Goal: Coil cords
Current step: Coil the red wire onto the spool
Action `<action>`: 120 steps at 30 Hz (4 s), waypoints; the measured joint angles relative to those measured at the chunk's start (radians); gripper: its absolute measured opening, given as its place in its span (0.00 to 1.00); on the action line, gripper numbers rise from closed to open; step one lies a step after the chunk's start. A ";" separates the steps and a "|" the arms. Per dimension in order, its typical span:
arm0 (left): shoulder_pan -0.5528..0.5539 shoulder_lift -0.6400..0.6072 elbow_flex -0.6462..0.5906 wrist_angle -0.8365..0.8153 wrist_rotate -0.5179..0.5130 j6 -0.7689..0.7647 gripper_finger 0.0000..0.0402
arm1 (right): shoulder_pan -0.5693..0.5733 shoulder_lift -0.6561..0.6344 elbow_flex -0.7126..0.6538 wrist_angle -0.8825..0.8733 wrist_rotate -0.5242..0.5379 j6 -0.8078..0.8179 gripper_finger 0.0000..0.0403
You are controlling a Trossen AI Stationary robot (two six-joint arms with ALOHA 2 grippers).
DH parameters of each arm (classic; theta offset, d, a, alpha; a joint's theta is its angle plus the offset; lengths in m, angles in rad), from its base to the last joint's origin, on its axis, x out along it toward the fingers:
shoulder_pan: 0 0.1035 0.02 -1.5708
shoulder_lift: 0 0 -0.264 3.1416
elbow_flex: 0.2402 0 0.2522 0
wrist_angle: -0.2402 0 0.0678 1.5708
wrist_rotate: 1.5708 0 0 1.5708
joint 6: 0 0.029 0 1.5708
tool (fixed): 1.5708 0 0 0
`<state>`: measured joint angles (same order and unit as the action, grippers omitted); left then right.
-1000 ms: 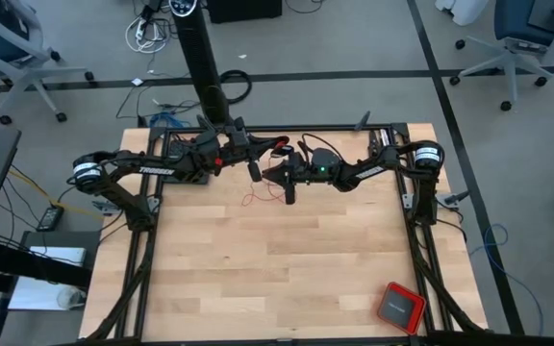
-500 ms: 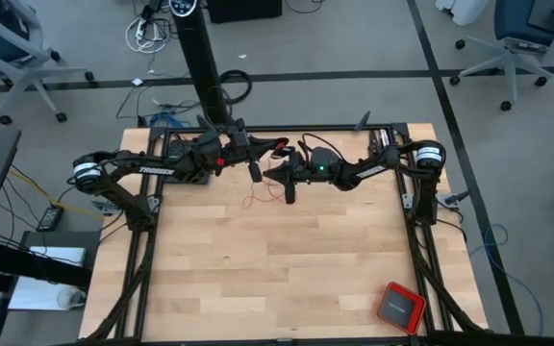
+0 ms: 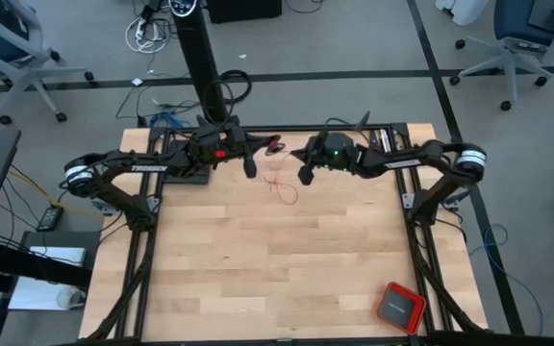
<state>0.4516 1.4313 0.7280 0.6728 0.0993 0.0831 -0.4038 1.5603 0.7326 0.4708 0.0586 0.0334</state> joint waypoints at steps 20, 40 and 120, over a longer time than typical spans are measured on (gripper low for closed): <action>-0.015 -0.004 0.001 -0.143 -0.111 0.266 0.01 | 0.017 -0.123 0.051 0.017 -0.018 -0.106 0.00; -0.138 0.010 0.000 -0.073 -0.537 0.477 0.00 | 0.097 0.026 0.224 0.031 -0.113 -0.084 0.08; -0.275 0.035 0.001 0.155 -0.547 0.527 0.00 | -0.103 0.289 0.047 0.356 -0.190 -0.116 0.32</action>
<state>0.1764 1.4666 0.7292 0.8282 -0.4475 0.6098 -0.5067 1.8488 0.7795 0.8265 -0.1314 -0.0823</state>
